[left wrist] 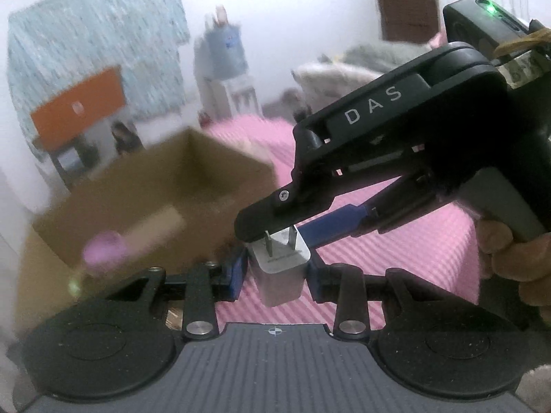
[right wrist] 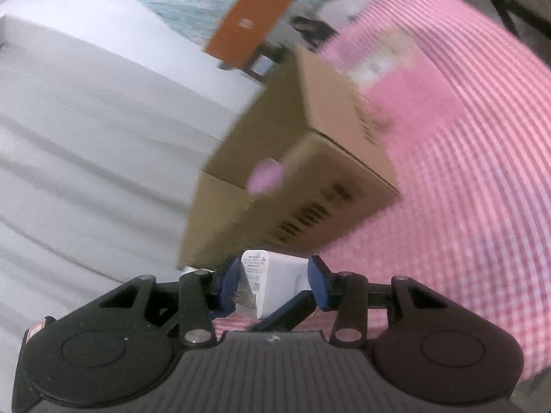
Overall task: Organize rigid objects
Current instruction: 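Lift the white charger with the right gripper and carry it into the box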
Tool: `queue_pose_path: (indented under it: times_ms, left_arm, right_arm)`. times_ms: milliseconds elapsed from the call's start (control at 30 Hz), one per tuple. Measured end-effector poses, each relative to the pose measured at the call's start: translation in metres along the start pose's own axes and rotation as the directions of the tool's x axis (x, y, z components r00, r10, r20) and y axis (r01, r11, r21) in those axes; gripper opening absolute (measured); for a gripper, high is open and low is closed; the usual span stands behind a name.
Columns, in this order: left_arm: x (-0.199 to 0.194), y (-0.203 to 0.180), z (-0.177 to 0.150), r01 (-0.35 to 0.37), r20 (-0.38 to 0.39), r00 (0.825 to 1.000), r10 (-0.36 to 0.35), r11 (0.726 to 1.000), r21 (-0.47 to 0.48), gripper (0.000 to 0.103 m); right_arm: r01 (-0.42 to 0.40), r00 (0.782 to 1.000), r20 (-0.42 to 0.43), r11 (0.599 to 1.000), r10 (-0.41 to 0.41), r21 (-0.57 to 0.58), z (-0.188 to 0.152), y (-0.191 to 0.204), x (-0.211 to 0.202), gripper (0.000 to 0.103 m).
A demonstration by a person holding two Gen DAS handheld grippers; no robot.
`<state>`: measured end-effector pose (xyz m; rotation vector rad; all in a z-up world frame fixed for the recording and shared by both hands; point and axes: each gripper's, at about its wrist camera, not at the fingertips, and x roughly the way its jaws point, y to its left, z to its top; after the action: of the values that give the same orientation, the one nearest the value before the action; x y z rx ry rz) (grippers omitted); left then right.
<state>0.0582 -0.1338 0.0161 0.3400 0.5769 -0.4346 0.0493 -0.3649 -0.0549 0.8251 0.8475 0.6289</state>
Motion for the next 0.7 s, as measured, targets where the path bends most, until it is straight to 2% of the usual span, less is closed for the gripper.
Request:
queue_pose_path:
  times_ms: [133, 300, 400, 500, 600, 700]
  left_arm:
    - [-0.016, 0.029, 0.018, -0.037, 0.043, 0.998, 0.038, 0.999, -0.016, 0.035]
    - [-0.012, 0.071, 0.034, -0.078, 0.028, 0.996, 0.080, 0.995, -0.067, 0.035]
    - [0.004, 0.101, 0.038, -0.086, -0.025, 0.996, 0.084, 0.989, -0.118, 0.035]
    - [0.029, 0.132, 0.035, -0.079, -0.115, 0.992, 0.058, 0.980, -0.185, 0.035]
    - [0.055, 0.158, 0.027, -0.076, -0.217, 0.976, 0.023, 0.968, -0.240, 0.035]
    - [0.080, 0.178, 0.020, -0.075, -0.307, 0.951, -0.017, 0.956, -0.283, 0.035]
  right_arm:
    - [-0.028, 0.999, 0.022, 0.994, 0.030, -0.105, 0.019, 0.045, 0.005, 0.047]
    - [-0.054, 0.998, -0.025, 0.984, 0.050, -0.172, 0.052, 0.084, 0.043, 0.047]
    - [-0.062, 0.995, -0.084, 0.983, 0.048, -0.170, 0.076, 0.098, 0.078, 0.047]
    - [-0.044, 0.987, -0.157, 0.987, 0.019, -0.153, 0.094, 0.102, 0.121, 0.047]
    - [-0.009, 0.969, -0.247, 0.993, -0.020, -0.116, 0.108, 0.094, 0.166, 0.047]
    - [0.020, 0.943, -0.329, 0.997, -0.043, -0.071, 0.115, 0.080, 0.202, 0.047]
